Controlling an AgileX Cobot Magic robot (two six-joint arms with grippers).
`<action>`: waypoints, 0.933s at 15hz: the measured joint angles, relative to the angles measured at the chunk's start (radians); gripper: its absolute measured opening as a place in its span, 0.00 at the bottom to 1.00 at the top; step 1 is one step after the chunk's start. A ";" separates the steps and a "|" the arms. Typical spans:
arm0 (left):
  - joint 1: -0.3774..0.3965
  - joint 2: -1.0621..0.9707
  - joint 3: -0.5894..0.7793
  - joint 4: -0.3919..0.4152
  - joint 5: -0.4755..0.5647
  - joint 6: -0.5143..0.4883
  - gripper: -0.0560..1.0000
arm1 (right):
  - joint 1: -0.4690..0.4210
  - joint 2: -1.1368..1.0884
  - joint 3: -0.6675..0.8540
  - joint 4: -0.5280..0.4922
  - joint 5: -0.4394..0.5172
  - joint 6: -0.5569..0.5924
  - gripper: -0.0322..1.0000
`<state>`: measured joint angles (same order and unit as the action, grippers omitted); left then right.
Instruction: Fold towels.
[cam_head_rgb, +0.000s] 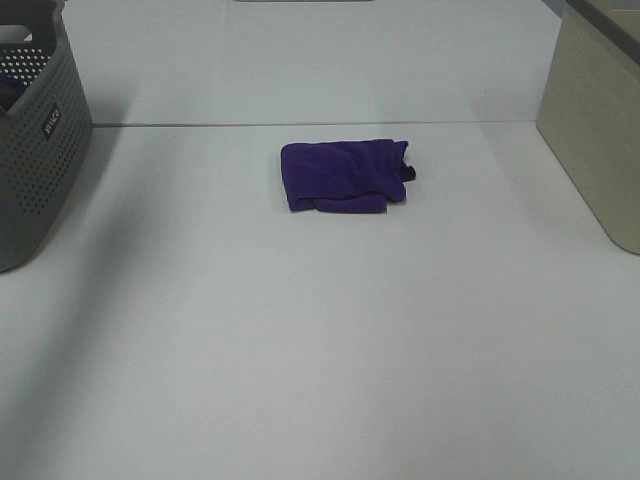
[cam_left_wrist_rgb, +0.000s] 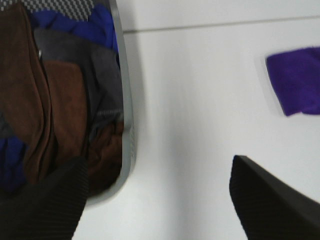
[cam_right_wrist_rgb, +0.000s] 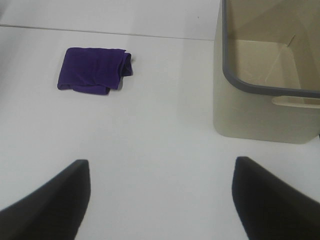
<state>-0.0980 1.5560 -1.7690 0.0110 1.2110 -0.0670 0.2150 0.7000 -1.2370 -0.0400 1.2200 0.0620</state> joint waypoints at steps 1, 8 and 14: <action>0.000 -0.289 0.306 -0.001 -0.050 -0.035 0.73 | 0.000 -0.195 0.112 0.000 0.000 0.005 0.78; 0.000 -1.194 0.931 0.060 -0.103 -0.065 0.73 | 0.000 -0.650 0.376 0.001 0.003 0.005 0.78; 0.000 -1.548 1.044 0.069 0.007 -0.061 0.73 | 0.000 -0.705 0.548 0.002 0.006 -0.021 0.78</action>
<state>-0.0980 0.0080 -0.7250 0.0800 1.2180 -0.1280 0.2150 -0.0050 -0.6890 -0.0380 1.2260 0.0410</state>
